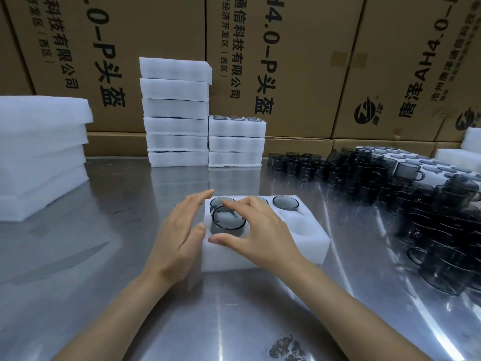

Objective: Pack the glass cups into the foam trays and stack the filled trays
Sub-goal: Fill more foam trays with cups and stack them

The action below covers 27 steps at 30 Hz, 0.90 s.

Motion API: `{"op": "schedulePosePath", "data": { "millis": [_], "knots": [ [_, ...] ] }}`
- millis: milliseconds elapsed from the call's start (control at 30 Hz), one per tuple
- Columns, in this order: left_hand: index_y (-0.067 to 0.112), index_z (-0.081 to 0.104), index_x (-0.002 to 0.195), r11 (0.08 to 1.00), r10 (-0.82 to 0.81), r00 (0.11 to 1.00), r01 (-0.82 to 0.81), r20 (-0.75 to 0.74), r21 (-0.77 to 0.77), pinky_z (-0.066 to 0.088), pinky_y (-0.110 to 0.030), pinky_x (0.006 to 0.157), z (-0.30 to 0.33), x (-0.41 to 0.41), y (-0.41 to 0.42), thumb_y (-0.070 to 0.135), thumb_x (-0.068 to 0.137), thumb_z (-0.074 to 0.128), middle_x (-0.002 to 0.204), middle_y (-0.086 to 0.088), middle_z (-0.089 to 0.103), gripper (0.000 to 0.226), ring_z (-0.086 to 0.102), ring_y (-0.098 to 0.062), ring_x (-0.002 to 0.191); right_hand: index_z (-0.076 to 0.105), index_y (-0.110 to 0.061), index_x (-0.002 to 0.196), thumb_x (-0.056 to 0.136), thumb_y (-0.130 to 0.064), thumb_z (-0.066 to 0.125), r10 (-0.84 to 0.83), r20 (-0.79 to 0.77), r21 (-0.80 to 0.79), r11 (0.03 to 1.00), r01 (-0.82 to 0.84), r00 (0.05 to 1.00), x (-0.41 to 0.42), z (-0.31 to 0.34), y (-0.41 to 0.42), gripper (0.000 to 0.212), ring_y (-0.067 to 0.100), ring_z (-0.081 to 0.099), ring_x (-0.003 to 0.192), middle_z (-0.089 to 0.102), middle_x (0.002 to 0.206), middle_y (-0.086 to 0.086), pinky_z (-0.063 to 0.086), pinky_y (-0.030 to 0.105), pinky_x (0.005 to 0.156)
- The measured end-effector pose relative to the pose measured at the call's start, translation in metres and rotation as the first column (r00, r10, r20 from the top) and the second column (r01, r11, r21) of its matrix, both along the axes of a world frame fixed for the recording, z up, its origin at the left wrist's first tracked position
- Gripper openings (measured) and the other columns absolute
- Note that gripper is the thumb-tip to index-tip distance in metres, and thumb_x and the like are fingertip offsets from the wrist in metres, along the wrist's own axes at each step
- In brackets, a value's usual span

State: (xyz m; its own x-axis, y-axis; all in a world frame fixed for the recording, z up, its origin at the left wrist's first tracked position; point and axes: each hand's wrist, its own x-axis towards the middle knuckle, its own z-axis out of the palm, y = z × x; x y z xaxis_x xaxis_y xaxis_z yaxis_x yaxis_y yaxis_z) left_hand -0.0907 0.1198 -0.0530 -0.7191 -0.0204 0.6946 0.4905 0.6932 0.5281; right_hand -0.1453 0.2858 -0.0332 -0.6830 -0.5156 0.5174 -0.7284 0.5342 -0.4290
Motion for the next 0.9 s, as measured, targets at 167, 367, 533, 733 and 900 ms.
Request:
{"op": "schedulePosePath", "data": {
  "millis": [167,367,533,733,900],
  "knots": [
    [0.021,0.043,0.139,0.975,0.024,0.998,-0.035,-0.055,-0.218,0.019,-0.032,0.115,0.003,0.014,-0.007,0.031,0.086,0.029,0.145,0.011,0.043,0.056,0.032,-0.009,0.139,0.027,-0.034,0.147,0.086,-0.069,0.039,0.029,-0.066,0.105,0.994,-0.022,0.997,0.001,-0.003,0.017,0.071,-0.003,0.022,0.136,0.028,0.151,-0.022,0.023,0.019,0.109],
    [0.018,0.06,0.125,0.952,0.082,0.996,-0.066,0.04,-0.3,0.017,-0.037,0.114,0.0,0.018,-0.01,0.036,0.081,0.026,0.132,0.013,0.053,0.059,0.03,-0.016,0.139,0.038,-0.03,0.142,0.091,-0.065,0.03,-0.031,-0.144,0.315,0.946,0.075,0.989,0.0,-0.01,0.012,0.062,0.008,0.021,0.141,0.043,0.144,-0.016,0.025,0.03,0.106],
    [0.027,0.058,0.126,0.957,0.115,0.99,-0.09,0.076,-0.274,0.009,-0.02,0.112,-0.002,0.018,-0.011,0.043,0.083,0.024,0.134,0.018,0.05,0.057,0.03,-0.008,0.137,0.036,-0.029,0.144,0.091,-0.066,0.029,-0.036,-0.167,0.322,0.943,0.089,0.985,-0.001,-0.013,0.012,0.066,0.007,0.019,0.141,0.034,0.15,-0.015,0.021,0.028,0.109],
    [0.046,0.036,0.132,0.982,0.117,0.979,-0.09,0.166,-0.165,0.011,-0.014,0.111,-0.017,0.009,-0.017,0.059,0.085,0.02,0.142,0.028,0.034,0.05,0.022,0.003,0.138,0.05,-0.031,0.134,0.091,-0.06,0.035,0.007,0.054,-0.028,1.0,-0.006,0.999,-0.004,-0.001,0.02,0.054,0.0,0.039,0.126,0.053,0.132,-0.019,0.032,0.021,0.098],
    [0.056,0.035,0.123,0.996,0.087,0.955,-0.072,0.284,-0.061,0.012,-0.007,0.105,-0.025,-0.003,-0.032,0.058,0.086,0.029,0.138,0.031,0.034,0.038,0.028,0.006,0.133,0.062,-0.025,0.12,0.095,-0.034,0.047,-0.339,0.142,-0.304,0.879,0.367,0.93,-0.041,0.016,0.062,0.03,0.012,0.049,0.12,0.061,0.123,-0.011,0.04,0.032,0.096]
  ]
}}
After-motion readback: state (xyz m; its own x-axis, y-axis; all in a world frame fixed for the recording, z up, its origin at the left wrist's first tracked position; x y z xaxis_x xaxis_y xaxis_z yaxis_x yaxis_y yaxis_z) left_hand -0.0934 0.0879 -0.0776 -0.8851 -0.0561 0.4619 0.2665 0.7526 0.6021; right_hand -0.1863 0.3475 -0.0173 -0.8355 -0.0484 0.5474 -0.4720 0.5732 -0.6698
